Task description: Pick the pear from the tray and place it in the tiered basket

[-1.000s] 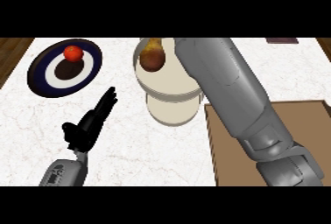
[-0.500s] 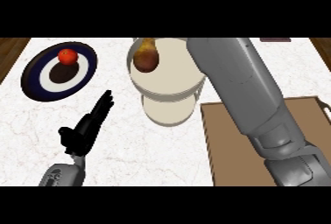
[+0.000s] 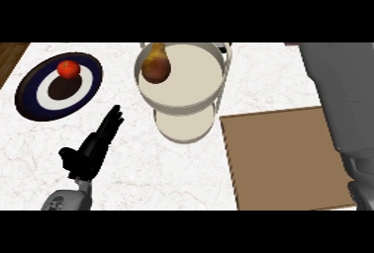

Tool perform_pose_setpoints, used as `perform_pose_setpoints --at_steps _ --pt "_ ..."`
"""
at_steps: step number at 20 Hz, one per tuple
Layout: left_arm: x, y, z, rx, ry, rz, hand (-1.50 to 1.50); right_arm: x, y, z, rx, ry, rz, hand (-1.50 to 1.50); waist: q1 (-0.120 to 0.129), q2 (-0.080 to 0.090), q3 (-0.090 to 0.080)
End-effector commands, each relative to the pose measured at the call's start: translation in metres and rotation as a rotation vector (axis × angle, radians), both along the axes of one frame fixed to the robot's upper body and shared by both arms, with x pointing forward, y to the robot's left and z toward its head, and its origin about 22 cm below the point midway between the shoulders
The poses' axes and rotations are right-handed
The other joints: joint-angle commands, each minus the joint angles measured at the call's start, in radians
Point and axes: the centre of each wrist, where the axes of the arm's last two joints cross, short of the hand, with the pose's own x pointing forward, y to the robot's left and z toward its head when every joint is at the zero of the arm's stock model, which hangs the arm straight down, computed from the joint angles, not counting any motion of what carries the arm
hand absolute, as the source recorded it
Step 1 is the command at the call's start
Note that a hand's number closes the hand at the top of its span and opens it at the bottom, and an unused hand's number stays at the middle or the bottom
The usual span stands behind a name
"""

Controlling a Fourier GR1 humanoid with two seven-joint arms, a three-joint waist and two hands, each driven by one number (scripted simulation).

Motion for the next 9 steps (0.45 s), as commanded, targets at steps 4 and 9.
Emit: perform_pose_setpoints --at_steps 4,9 --pt "-0.002 0.016 -0.004 -0.002 -0.005 0.039 0.00 -0.061 -0.106 -0.010 0.080 -0.116 -0.098 -1.50 -0.027 0.000 0.001" --pt "-0.019 -0.007 -0.004 0.005 0.007 0.023 0.00 -0.122 -0.171 -0.006 0.037 -0.076 -0.051 -1.50 -0.016 -0.001 0.002"
